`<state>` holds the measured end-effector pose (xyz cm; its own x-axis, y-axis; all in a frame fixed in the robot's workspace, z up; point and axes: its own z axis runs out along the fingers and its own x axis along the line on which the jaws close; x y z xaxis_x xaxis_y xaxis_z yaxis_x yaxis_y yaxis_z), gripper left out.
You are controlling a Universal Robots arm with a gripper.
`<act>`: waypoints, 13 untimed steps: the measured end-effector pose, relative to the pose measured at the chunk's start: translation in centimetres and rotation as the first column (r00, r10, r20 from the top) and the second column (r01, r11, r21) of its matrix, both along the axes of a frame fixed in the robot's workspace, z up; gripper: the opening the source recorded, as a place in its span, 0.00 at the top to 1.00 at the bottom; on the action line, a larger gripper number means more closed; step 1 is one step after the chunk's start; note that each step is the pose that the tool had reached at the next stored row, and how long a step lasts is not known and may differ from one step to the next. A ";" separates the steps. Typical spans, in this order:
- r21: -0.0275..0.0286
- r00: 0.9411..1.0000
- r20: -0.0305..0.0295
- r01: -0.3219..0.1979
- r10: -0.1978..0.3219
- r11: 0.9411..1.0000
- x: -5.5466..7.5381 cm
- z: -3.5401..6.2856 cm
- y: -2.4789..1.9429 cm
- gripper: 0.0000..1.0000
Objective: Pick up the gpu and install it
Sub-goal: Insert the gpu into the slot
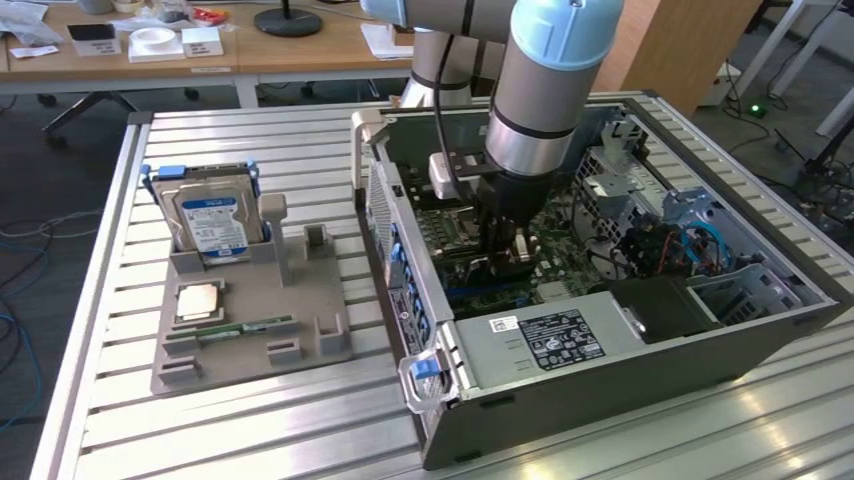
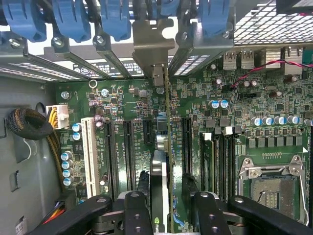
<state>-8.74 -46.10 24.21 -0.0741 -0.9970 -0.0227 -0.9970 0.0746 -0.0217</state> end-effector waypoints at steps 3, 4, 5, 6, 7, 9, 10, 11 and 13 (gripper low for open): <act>0.000 1.000 0.000 0.000 0.000 1.000 0.0 0.00 -0.05 0.60; 0.000 1.000 0.000 0.000 0.000 1.000 0.0 0.00 -0.09 0.60; 0.000 1.000 0.000 0.000 0.000 1.000 0.0 0.00 -0.09 0.60; 0.000 1.000 0.000 0.000 0.000 1.000 0.0 0.00 -0.08 0.60; 0.000 1.000 0.000 0.000 0.000 1.000 0.0 0.00 -0.08 0.60; 0.000 1.000 0.000 0.000 0.000 1.000 0.0 0.00 -0.08 0.60; 0.000 1.000 0.000 0.000 0.000 1.000 0.0 0.00 -0.08 0.60; 0.000 1.000 0.000 0.000 0.000 1.000 0.0 0.00 -0.08 0.60; 0.000 1.000 0.000 0.000 0.000 1.000 0.0 0.00 -0.08 0.61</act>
